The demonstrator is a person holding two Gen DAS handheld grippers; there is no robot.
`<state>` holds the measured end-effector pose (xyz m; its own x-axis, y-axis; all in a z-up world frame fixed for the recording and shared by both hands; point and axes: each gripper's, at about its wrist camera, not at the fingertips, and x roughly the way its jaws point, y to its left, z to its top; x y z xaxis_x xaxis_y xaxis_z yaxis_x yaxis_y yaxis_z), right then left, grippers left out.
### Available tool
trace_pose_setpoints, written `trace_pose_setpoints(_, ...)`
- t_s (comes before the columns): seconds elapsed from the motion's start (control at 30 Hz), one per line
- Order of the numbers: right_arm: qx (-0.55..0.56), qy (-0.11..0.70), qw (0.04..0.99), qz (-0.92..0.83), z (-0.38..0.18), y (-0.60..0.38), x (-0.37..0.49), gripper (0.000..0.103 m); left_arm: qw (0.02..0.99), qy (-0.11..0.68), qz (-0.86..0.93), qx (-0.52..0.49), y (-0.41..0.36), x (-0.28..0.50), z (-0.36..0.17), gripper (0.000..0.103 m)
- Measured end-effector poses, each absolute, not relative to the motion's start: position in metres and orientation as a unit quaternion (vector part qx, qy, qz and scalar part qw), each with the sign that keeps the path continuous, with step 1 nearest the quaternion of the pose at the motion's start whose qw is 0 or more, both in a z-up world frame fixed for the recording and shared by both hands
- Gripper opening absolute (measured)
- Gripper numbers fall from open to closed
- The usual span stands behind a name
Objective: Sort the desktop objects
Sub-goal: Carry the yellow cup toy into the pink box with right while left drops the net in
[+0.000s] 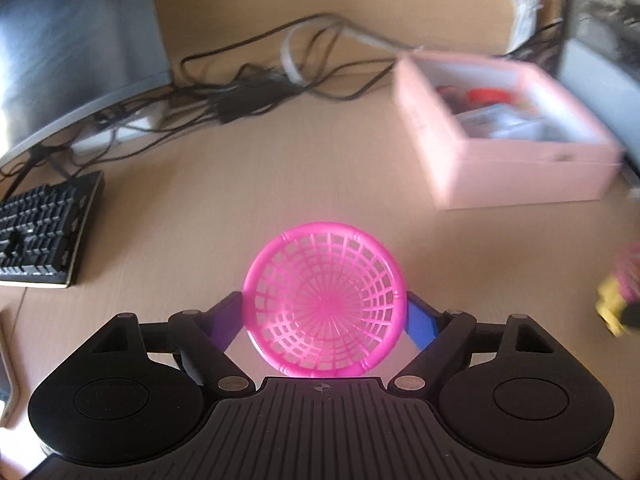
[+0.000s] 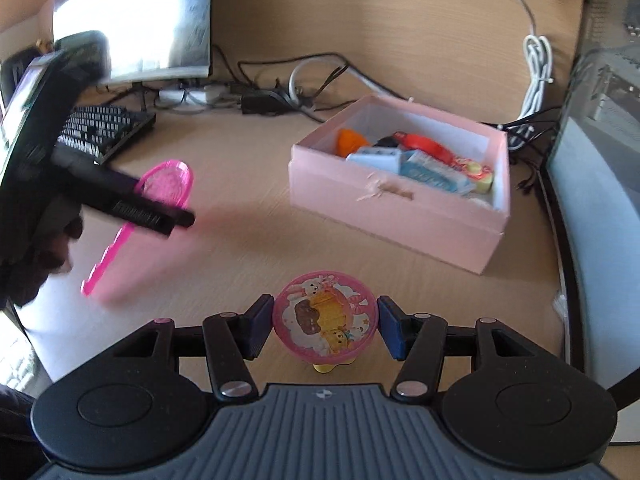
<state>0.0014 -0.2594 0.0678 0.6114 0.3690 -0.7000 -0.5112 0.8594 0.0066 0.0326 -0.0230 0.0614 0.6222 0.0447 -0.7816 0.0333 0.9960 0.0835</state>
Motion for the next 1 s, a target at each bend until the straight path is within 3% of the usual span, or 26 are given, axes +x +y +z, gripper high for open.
trace_pose_setpoints(0.17, -0.047, 0.304, 0.919, 0.245, 0.131, -0.294, 0.004, 0.056, 0.928, 0.365, -0.076, 0.020, -0.046, 0.021, 0.133, 0.087)
trace_pose_setpoints(0.37, -0.019, 0.232, 0.948, 0.217, 0.174, -0.314, -0.001, 0.056, 0.943, 0.298, -0.145, 0.044, -0.080, 0.082, 0.193, 0.088)
trace_pose_setpoints(0.53, -0.017, 0.240, 0.950, 0.201, 0.167, -0.307, 0.003, 0.056, 0.927, 0.319, -0.186, 0.062, -0.109, 0.166, 0.185, 0.089)
trace_pose_setpoints(0.57, -0.016, 0.245, 0.949, 0.200, 0.165, -0.306, 0.004, 0.056, 0.921, 0.327, -0.198, 0.072, -0.115, 0.182, 0.180, 0.098)
trace_pose_setpoints(0.67, -0.024, 0.257, 0.948, 0.189, 0.161, -0.306, 0.004, 0.056, 0.915, 0.359, -0.168, 0.071, -0.123, 0.209, 0.159, 0.097)
trace_pose_setpoints(0.8, -0.018, 0.272, 0.945, 0.181, 0.152, -0.313, 0.005, 0.056, 0.912, 0.380, -0.153, 0.039, -0.102, 0.195, 0.137, 0.098)
trace_pose_setpoints(1.0, 0.000, 0.282, 0.941, 0.188, 0.149, -0.307, 0.036, 0.056, 0.916, 0.378, -0.107, 0.079, -0.067, 0.132, 0.108, 0.099)
